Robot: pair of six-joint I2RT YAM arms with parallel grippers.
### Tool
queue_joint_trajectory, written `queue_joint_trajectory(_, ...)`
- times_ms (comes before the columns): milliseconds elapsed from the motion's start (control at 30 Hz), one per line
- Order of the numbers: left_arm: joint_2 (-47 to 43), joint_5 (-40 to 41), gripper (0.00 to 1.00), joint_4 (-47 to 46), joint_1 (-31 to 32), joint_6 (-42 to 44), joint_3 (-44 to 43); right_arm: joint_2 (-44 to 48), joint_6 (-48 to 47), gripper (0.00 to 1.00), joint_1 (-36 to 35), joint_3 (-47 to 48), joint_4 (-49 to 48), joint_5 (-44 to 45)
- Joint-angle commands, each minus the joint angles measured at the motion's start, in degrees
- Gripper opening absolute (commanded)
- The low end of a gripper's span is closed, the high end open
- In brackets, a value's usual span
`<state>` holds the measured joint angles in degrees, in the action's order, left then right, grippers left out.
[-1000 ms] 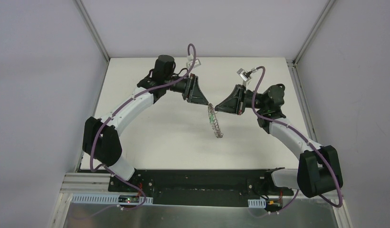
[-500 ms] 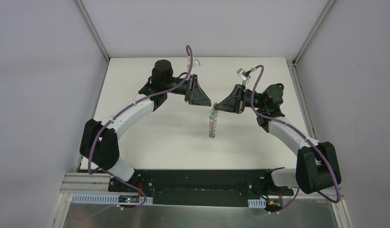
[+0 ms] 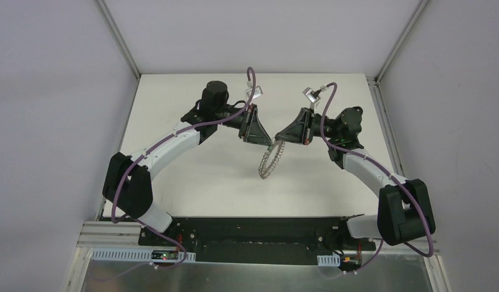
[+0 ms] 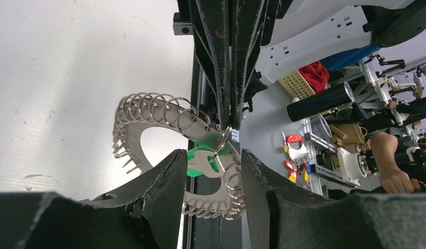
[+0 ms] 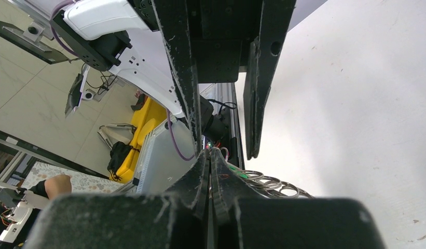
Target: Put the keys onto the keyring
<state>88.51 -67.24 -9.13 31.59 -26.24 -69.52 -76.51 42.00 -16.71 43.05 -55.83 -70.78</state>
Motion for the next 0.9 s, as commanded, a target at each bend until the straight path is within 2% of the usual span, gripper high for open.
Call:
queue_joint_trajectory(0,-1.4,-0.7,0.43,1.2,0.8,3.5,-2.8,-0.1,0.8,0.0,0.4,0.9,-4.3,-0.1)
queue_joint_trajectory(700,-0.3,-0.4,0.17,4.3,2.2,5.0,-4.7,-0.4,0.7,0.0,0.6,0.7,-4.3,-0.1)
queue_joint_trajectory(867,0.2,0.0,0.15,4.9,2.2,5.3,-5.5,-0.4,0.8,0.0,0.6,0.7,-4.3,-0.1)
